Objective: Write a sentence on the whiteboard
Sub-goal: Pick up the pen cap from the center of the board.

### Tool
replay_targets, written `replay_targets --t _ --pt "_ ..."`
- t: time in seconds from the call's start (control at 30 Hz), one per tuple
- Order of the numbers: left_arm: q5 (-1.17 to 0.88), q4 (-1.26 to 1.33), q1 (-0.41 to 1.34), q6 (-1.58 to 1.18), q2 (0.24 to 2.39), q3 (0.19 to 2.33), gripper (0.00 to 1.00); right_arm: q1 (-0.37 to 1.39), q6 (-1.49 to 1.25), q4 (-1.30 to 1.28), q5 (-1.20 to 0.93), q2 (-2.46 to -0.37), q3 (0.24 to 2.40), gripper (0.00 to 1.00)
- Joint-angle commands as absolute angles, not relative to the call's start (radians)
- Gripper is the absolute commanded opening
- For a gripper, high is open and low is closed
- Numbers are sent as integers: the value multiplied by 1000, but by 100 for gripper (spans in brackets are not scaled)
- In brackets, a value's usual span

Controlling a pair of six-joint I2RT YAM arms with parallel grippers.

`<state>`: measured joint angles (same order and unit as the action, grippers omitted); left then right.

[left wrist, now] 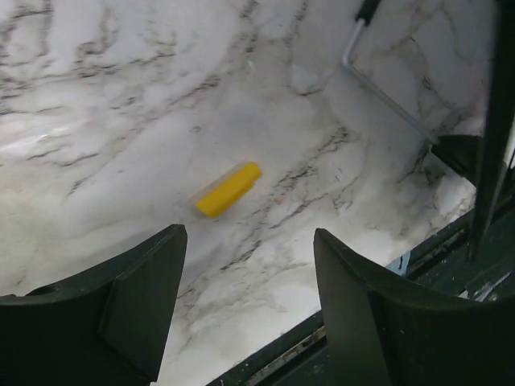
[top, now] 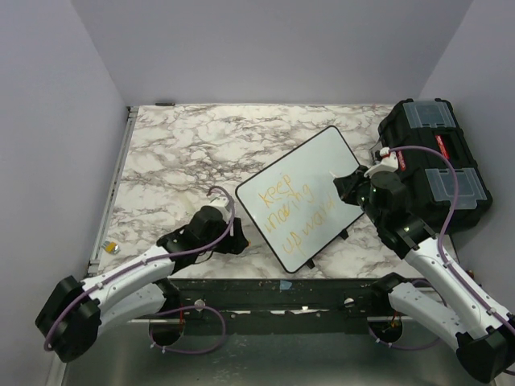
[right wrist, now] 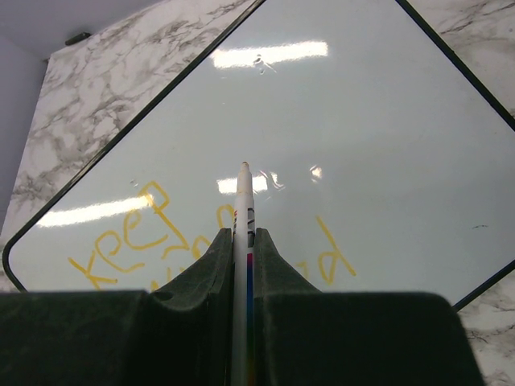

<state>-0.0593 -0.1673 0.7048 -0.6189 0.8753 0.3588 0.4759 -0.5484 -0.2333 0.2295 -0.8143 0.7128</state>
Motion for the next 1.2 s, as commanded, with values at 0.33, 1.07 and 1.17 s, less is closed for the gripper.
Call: replay_targets --t 0.33,1.07,1.17 --pt "262 -232 959 -562 1162 561 65 476 -538 -226 200 -795 692 1" --pt "281 -185 979 -591 1321 559 57 475 -540 -215 191 -807 688 0" --pt "279 -184 985 -607 1328 552 51 476 -540 -216 193 -806 688 1"
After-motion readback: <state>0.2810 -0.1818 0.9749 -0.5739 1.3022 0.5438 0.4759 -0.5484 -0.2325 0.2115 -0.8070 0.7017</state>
